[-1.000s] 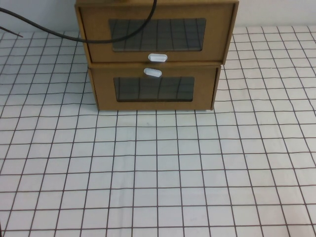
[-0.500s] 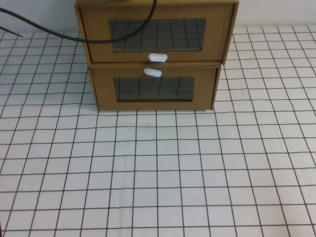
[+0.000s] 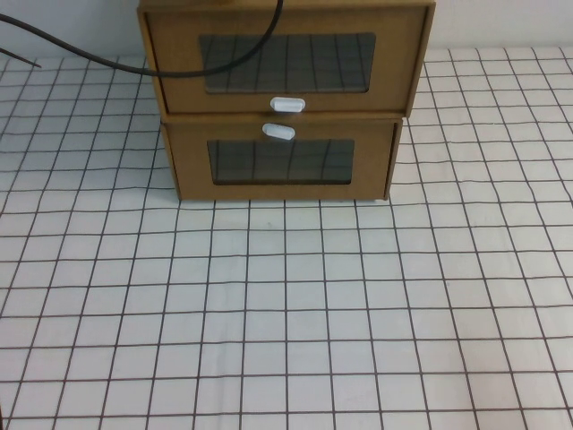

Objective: Open the shoe box
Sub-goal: 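Pull the top drawer of the cardboard box fully open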

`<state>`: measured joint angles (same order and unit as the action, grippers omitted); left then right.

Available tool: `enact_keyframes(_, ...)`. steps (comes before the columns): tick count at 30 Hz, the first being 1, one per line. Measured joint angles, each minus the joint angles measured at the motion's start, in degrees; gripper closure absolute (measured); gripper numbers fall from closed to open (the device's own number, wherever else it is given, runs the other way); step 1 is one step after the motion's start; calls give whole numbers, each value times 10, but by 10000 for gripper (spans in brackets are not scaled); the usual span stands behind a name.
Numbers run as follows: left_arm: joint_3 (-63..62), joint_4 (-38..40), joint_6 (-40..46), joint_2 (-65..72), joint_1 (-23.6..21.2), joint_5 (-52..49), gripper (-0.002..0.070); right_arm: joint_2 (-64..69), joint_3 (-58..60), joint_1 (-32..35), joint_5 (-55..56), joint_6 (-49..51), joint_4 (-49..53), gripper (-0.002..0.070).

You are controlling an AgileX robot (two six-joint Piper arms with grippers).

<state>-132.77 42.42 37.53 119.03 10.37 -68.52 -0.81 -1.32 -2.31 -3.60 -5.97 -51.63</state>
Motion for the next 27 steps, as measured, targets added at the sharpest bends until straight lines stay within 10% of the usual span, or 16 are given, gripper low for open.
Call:
enact_keyframes(16, 0, 2, -5, 0, 0, 0, 680, 373, -369, -14, -453, -108, 156, 690)
enact_keyframes(27, 0, 2, -23, 0, 0, 0, 680, 688, -635, -260, -465, -119, 294, 689)
